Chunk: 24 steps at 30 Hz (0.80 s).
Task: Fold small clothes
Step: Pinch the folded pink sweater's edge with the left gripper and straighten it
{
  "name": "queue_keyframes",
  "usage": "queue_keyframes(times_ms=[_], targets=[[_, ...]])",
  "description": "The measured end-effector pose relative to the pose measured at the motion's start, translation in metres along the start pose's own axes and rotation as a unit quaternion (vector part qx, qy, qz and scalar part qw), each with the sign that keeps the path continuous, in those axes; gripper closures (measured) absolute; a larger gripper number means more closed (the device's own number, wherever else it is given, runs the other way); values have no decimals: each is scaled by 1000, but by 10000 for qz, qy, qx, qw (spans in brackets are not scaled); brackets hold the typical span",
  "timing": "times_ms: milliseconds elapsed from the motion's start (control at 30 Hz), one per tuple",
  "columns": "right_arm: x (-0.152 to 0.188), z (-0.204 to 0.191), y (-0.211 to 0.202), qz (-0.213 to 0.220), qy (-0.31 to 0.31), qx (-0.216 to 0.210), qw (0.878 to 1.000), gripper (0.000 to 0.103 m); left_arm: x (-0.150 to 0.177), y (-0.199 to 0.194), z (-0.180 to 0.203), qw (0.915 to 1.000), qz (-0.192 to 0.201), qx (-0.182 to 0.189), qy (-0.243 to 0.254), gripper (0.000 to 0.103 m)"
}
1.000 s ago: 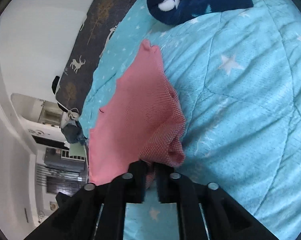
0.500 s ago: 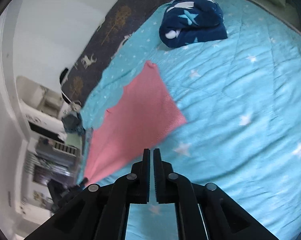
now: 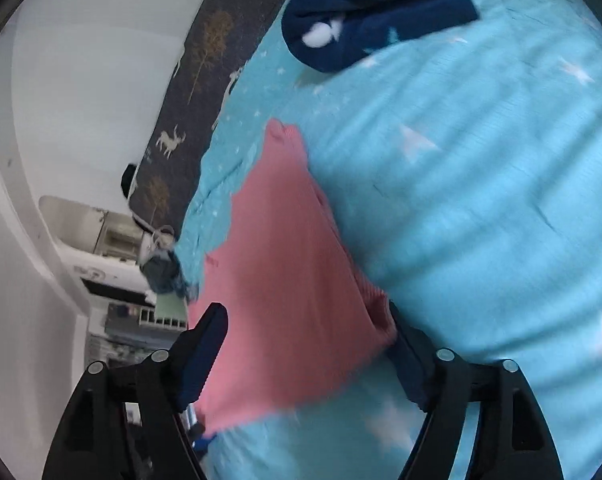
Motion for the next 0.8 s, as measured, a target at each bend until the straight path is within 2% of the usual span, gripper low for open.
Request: queue_keyframes(times_ms=[33,67,100,133,200,333,467,600,667,733,800], targets=[[-5,-5,5,10,-15,128,9999,48,-5,4,-2,9999,-67,76,-100,92],[-9,-8,11,-117,-43,136,9998,91,-9,5,-4,9996,-58,163,-226,93],[-11,-8,14,-238,47,113,9996,95,-11,2,-3,9997,-21,187,-182,93],[-10,-7,9,-157,165,79,9997,95,-11,-3,1,9999,17,143,-43,93],[-2,-21,-14,110,-178,342,9992,95,-7,-13,7,9997,3,67,218,93],[31,-34,-47,-99,-489,286,9983,96,8,-39,7,9982,-181,189,535,93],[80,-20,-73,-287,-510,543,9968,95,38,-58,4,9944,-521,317,862,93],[106,4,-85,-367,-410,879,9946,93,65,-57,2,9913,-744,81,1081,92],[114,11,-89,-357,-486,1671,9841,85,69,-53,-6,9912,-776,-155,1066,91],[115,8,-101,41,-716,2548,9643,76,70,-53,-19,9927,-809,-246,865,89],[116,-4,-113,370,-882,2806,9551,75,71,-59,-27,9945,-768,-111,703,88]])
Point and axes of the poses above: each gripper's, at about its wrist camera, not at the fingertips, and y roughly the way its jaws point, z to its right, x to its underside, the point moved 1 cm from there along y, roughly the way its jaws point, and after that the axes turned 8 degrees about -z, right-handed, at the moved point
